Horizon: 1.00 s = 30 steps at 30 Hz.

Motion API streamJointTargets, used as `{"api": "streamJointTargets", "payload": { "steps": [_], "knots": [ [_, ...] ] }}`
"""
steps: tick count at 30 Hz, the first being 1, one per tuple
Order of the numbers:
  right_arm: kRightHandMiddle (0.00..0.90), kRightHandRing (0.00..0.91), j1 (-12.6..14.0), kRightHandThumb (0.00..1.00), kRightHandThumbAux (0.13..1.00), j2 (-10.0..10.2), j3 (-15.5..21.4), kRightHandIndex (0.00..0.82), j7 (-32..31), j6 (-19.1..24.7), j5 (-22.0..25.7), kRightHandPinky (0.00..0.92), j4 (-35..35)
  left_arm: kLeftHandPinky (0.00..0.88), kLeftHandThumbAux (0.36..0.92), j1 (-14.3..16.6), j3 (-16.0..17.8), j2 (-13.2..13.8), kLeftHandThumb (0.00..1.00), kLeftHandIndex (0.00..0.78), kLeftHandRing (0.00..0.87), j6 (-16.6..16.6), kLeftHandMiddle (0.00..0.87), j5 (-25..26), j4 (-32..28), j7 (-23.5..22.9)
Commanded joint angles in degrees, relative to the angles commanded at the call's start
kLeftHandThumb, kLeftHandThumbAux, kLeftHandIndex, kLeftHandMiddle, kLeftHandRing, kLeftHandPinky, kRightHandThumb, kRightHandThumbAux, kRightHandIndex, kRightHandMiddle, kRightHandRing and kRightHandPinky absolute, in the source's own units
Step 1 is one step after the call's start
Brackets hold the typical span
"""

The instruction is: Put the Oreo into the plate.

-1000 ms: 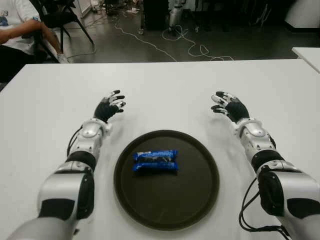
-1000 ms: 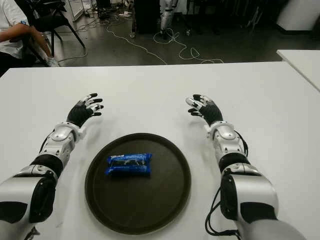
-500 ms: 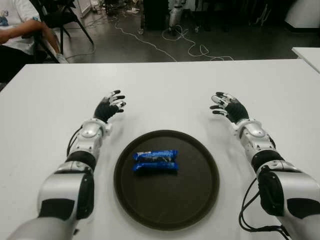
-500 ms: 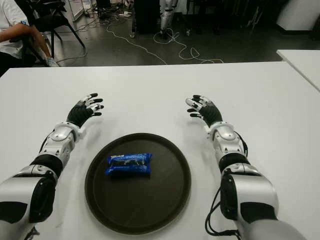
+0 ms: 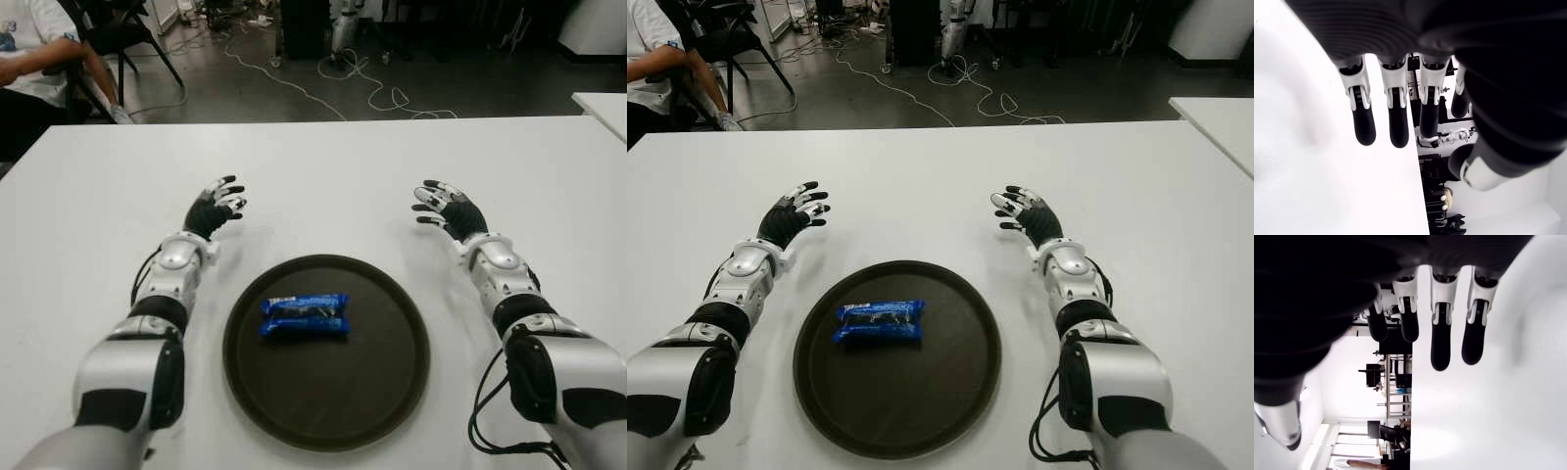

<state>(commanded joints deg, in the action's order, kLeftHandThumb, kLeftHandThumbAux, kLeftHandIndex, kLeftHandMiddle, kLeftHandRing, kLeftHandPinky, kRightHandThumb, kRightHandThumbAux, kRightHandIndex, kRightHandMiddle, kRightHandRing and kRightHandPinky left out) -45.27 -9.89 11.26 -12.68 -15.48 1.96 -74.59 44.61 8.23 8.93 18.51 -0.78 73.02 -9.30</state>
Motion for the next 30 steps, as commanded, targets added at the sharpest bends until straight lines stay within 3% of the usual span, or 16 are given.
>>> {"api": "streamJointTargets", "payload": {
  "steps": [19,30],
  "knots": [
    [0.283,0.301,0.1,0.030,0.597,0.2,-0.4,0.194,1.1,-0.7,-0.2,0.328,0.0,0.241,0.682,0.0,-0.4,0.3,0.055,0.120,0.216,-0.2,0.204,-0.4,0.0,0.3],
    [0.236,0.240,0.3,0.002,0.595,0.3,-0.8,0.166,3.0,-1.5,-0.7,0.253,-0.1,0.247,0.707,-0.1,-0.2,0.3,0.037,0.119,0.215,0.2,0.201,-0.1,0.0,-0.2]
  ]
}}
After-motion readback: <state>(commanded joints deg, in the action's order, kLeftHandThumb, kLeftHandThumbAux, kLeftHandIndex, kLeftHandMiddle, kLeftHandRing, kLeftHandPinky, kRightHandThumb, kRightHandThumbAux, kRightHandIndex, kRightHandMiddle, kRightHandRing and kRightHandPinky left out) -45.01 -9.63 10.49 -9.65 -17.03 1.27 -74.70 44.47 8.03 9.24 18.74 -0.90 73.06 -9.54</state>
